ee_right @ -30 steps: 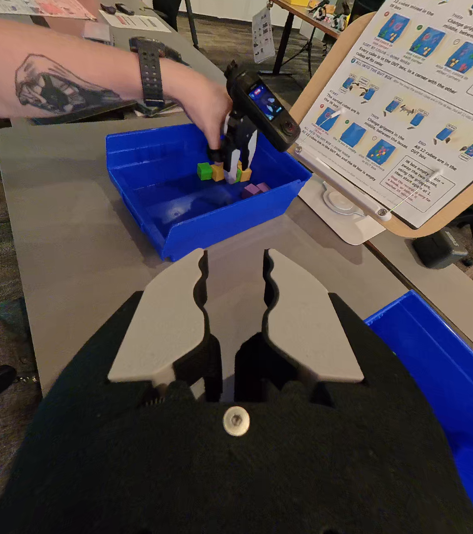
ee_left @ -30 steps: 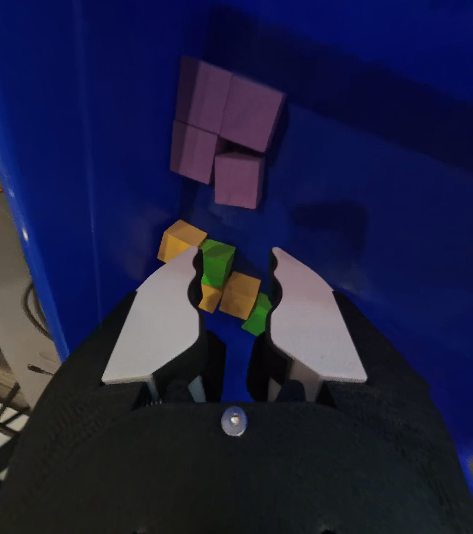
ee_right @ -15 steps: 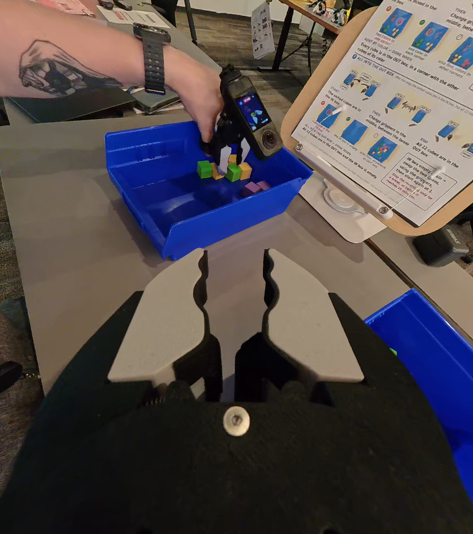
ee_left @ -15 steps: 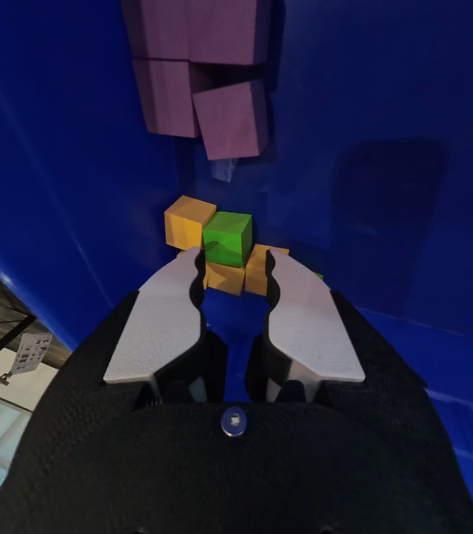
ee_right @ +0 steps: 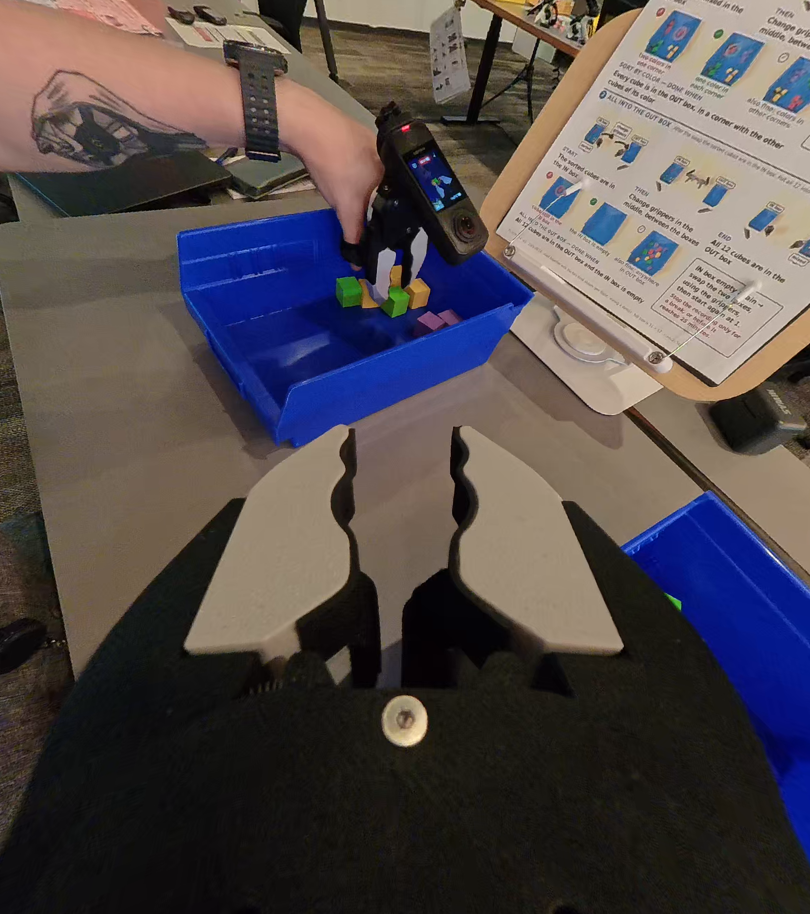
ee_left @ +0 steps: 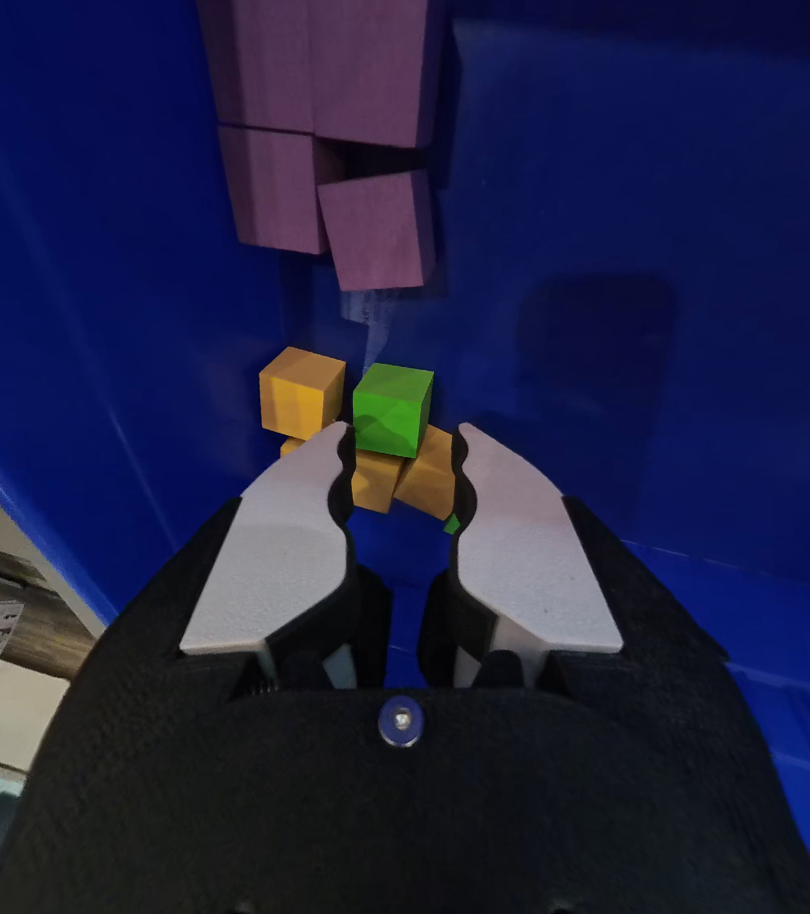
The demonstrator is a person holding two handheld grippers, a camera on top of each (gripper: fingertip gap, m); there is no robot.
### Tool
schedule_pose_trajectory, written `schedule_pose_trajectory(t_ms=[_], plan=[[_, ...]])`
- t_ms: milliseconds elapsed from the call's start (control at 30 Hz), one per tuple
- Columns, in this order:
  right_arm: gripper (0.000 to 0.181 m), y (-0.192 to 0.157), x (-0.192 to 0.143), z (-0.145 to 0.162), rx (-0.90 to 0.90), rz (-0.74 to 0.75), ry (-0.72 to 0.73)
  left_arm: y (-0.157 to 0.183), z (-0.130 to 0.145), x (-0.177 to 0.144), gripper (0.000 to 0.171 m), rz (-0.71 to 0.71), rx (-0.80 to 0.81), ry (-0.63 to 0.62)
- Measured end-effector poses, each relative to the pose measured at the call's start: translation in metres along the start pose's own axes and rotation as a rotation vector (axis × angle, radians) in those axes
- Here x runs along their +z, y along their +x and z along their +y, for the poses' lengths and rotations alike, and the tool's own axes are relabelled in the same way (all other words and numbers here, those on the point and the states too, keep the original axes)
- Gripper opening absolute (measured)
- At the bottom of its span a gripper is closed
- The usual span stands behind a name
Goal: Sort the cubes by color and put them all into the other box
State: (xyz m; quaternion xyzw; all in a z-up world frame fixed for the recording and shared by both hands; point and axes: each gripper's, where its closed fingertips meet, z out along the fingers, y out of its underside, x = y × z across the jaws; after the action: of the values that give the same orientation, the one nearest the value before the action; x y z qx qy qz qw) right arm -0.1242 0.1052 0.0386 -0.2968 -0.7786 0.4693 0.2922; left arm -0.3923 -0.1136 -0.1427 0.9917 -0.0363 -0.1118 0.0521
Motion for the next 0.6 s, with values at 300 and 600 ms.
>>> schedule_pose_trajectory(t_ms=[300,600], plan=[[0.036,0.0003,-0.0012,-0.0001,-0.002,0.006,-0.003,-0.0071,-0.0015,0.0045,0.041,-0.032,0.020,-0.012],[0.036,-0.0001,-0.0014,-0.0005,-0.002,0.003,-0.004,-0.0037,-0.0038,0.0048,0.046,-0.041,0.033,0.013]])
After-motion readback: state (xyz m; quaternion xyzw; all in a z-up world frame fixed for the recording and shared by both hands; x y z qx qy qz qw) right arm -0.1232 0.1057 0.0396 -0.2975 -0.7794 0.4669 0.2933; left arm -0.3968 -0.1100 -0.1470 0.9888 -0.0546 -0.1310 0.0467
